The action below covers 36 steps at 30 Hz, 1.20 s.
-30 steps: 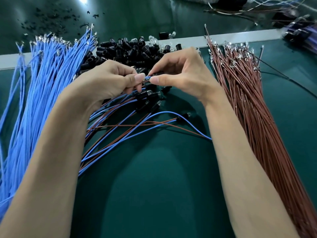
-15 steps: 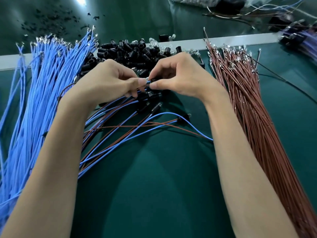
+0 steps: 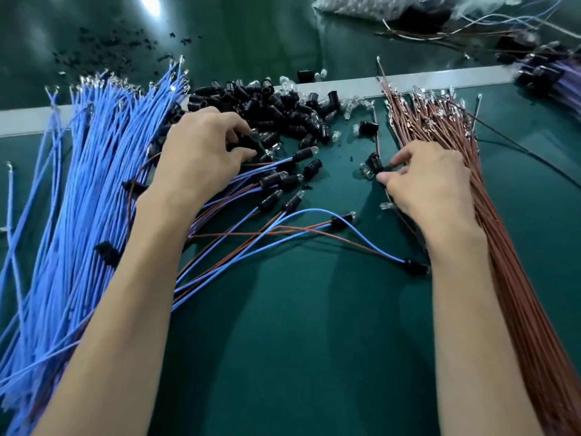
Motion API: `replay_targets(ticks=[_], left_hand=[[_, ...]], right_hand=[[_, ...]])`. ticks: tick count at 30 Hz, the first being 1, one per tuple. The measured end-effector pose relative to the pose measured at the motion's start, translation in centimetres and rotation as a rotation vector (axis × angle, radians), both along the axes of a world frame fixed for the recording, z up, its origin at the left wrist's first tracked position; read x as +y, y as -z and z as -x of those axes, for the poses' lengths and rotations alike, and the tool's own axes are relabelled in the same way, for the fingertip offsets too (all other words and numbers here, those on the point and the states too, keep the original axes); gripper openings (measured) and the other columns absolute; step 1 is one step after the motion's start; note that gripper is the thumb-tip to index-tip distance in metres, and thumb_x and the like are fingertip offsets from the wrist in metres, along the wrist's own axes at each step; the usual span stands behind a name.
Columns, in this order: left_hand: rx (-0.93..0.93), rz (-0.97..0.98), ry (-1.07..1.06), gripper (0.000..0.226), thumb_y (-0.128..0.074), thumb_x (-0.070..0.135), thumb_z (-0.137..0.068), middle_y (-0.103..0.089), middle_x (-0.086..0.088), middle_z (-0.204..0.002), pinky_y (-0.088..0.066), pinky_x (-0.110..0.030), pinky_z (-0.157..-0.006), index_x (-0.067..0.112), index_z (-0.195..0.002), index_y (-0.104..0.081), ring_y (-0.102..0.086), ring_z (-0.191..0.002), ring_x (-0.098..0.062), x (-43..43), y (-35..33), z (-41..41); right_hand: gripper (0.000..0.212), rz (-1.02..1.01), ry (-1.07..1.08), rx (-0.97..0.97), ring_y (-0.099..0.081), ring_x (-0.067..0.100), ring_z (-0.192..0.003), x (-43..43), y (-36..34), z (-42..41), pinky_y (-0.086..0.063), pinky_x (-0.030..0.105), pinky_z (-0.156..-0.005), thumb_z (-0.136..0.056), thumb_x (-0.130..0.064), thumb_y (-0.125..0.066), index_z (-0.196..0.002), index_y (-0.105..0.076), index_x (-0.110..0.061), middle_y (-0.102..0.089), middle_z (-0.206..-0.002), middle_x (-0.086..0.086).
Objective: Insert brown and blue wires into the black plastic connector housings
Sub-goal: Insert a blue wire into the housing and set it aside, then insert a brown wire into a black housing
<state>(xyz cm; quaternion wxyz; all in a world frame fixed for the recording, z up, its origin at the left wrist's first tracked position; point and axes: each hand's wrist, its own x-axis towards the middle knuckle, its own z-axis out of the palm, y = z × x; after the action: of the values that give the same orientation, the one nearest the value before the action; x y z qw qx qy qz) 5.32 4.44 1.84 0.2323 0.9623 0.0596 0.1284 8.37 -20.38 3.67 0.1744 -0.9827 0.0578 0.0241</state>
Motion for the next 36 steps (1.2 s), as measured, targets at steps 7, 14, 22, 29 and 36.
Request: replay_targets(ticks=[7,14,22,29,36], left_hand=[[0.038,0.066,-0.005,0.022,-0.071,0.013,-0.076,-0.062,0.002,-0.086,-0.050,-0.039,-0.085,0.018,-0.097,-0.068,-0.057,-0.081,-0.021,-0.1,-0.6,0.2],[0.057,0.059,-0.029,0.030,-0.063,0.006,-0.072,-0.066,-0.005,-0.092,-0.050,-0.041,-0.087,0.013,-0.101,-0.068,-0.060,-0.087,-0.027,-0.5,-1.0,0.2],[0.043,0.028,-0.044,0.031,-0.062,0.002,-0.070,-0.066,-0.006,-0.092,-0.050,-0.041,-0.085,0.013,-0.098,-0.066,-0.058,-0.084,-0.025,-0.2,-1.0,0.3],[-0.006,0.375,0.118,0.031,-0.068,-0.002,-0.073,-0.065,0.003,-0.087,-0.048,-0.011,-0.067,0.023,-0.092,-0.067,-0.058,-0.072,-0.006,-1.0,-2.3,0.6],[0.430,0.866,0.478,0.018,-0.075,0.010,-0.067,-0.073,0.003,-0.105,-0.050,-0.024,-0.087,0.025,-0.075,-0.074,-0.065,-0.085,-0.011,-3.2,-4.4,1.8]], right_hand=[[0.016,0.076,0.016,0.051,-0.058,0.036,-0.099,-0.2,-1.1,0.5,-0.044,0.035,-0.081,-0.081,-0.021,-0.065,-0.095,-0.070,-0.021,-0.065,-0.108,0.015],[0.019,0.115,-0.085,0.234,-0.059,0.028,-0.081,0.1,-2.2,-0.5,-0.046,0.033,-0.075,-0.078,-0.028,-0.059,-0.078,-0.070,-0.012,-0.066,-0.081,0.006],[0.009,-0.811,-0.033,-0.149,-0.046,0.002,-0.040,1.0,-3.9,-1.5,-0.037,0.020,-0.047,-0.093,-0.017,-0.047,-0.088,-0.054,-0.020,-0.054,-0.040,-0.009],[0.015,-1.297,-0.010,0.019,-0.029,0.004,-0.036,4.7,-3.8,-3.0,-0.021,0.016,-0.036,-0.093,-0.011,-0.054,-0.079,-0.058,-0.013,-0.043,-0.045,-0.010],[0.017,-1.227,0.145,-0.120,-0.036,0.004,-0.045,7.5,-0.7,-4.4,-0.031,0.018,-0.045,-0.093,-0.010,-0.055,-0.078,-0.056,-0.017,-0.046,-0.058,-0.006]])
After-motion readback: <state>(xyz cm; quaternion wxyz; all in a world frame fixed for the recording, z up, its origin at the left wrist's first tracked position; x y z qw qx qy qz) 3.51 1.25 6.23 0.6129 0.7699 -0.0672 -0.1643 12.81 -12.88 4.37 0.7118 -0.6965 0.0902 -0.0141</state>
